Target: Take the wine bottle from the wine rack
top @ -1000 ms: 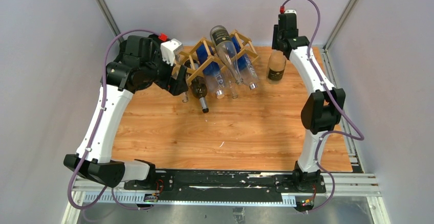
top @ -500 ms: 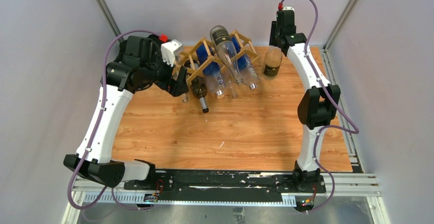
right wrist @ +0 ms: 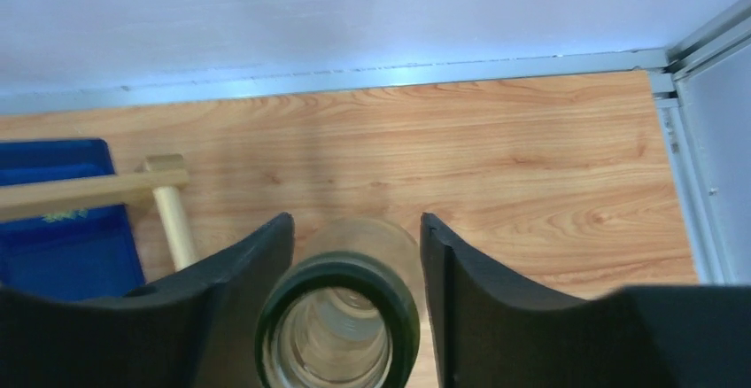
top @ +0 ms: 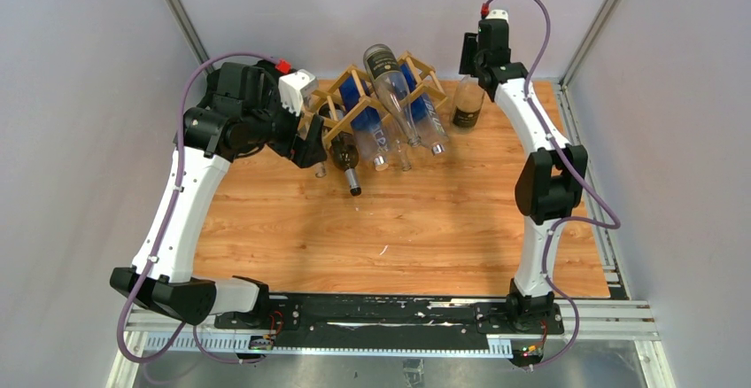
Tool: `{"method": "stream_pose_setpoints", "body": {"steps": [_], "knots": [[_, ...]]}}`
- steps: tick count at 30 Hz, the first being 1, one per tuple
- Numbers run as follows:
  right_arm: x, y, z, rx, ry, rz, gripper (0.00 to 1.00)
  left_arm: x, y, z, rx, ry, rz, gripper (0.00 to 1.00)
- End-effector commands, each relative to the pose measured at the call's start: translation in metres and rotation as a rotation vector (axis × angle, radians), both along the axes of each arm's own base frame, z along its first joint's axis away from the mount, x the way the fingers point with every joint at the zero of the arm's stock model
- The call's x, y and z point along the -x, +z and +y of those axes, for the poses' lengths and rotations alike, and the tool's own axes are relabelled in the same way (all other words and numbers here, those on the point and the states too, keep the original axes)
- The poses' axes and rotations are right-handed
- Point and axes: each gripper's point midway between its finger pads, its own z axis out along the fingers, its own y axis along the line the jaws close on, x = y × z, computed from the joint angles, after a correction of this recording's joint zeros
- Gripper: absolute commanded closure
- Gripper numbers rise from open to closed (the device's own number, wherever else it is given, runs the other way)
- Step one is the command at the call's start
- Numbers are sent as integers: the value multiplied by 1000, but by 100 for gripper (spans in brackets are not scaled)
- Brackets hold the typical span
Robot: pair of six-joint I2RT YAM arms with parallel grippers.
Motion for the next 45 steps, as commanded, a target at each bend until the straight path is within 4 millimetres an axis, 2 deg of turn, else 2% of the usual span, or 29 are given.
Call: {"method": "stream_pose_setpoints", "body": {"steps": [1,3,6,10,13,15,16,17,20,25,28,33,42,45], "knots": [[3,57,8,-33,15,-151,31,7,-1,4,-8,8,25,0],[9,65,8,-42,18,-160,20,9,-1,4,-12,4,32,0],[22,79,11,-60,38,-172,10,11,0,5,-16,3,45,0],[52,98,9,-85,30,-167,7,14,0,7,-26,1,52,0],[84,116,8,-127,18,-176,6,15,0,9,-36,8,50,0],[108,123,15,-171,40,-168,6,13,-1,12,-48,21,48,0],[123,130,22,-183,62,-168,6,12,-2,14,-57,30,47,0],[132,126,29,-192,81,-147,6,11,-3,16,-67,40,45,0],[166,121,69,-205,207,-91,5,6,-8,22,-102,74,48,0],[201,91,133,-276,433,57,4,3,-17,30,-147,95,66,0],[207,74,160,-322,525,131,4,3,-17,31,-158,93,59,0],[200,48,194,-361,596,222,3,3,-14,35,-175,86,32,0],[188,13,211,-353,609,315,1,13,-13,35,-179,46,3,0],[185,5,214,-354,611,337,5,16,-15,33,-172,32,11,0]]}}
